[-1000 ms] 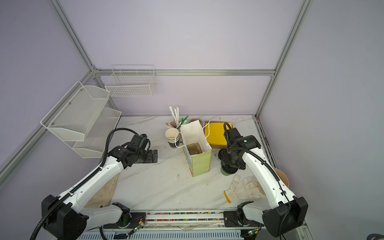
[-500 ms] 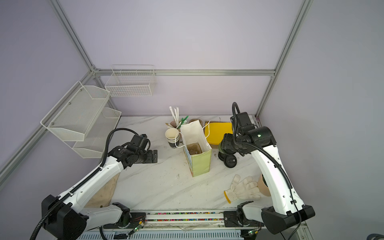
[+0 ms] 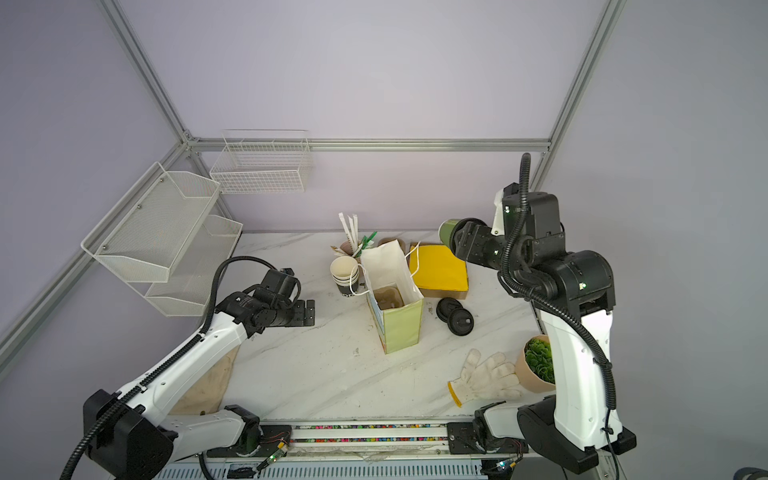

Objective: Pack the takeout coffee
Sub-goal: 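Raise the green cup high with the right gripper and swing it toward the bag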

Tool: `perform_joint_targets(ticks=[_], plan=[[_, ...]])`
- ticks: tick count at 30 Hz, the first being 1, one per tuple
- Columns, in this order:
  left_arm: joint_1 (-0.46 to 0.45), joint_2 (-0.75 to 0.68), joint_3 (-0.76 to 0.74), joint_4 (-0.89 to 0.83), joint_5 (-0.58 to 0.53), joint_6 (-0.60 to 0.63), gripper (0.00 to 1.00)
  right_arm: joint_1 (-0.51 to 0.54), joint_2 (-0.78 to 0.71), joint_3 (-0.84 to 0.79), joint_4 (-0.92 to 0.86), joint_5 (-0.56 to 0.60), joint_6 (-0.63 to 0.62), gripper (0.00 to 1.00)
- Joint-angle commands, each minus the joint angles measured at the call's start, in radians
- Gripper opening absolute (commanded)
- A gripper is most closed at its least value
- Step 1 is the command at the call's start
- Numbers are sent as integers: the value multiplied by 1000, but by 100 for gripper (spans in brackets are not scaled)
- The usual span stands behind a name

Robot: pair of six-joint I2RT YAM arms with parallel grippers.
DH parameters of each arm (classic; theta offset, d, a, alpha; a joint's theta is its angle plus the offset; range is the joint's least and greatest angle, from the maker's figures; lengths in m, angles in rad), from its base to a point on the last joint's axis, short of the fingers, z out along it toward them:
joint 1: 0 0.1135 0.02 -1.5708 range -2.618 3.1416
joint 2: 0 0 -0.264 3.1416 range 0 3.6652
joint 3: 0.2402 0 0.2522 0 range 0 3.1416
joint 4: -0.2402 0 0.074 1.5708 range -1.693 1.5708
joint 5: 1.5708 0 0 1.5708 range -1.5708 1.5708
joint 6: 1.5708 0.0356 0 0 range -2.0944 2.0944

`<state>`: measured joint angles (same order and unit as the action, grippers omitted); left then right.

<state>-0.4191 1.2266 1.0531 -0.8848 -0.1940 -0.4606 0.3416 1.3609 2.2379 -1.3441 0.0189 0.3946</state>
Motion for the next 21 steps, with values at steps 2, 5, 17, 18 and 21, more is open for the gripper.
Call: perform_joint_targets(ticks=[2, 5, 17, 18, 21], plan=[[9, -3, 119, 3, -8, -1, 100, 7, 48, 74, 6, -84, -14, 69], [14, -3, 121, 3, -4, -1, 100, 19, 66, 99, 24, -151, -20, 69], [25, 3, 123, 3, 2, -3, 100, 160, 178, 124, -1, -77, -14, 69], [27, 4, 123, 3, 1, -3, 100, 181, 192, 130, -11, -50, -13, 69], [28, 5, 124, 3, -1, -3, 100, 238, 210, 110, -11, -5, 4, 69]])
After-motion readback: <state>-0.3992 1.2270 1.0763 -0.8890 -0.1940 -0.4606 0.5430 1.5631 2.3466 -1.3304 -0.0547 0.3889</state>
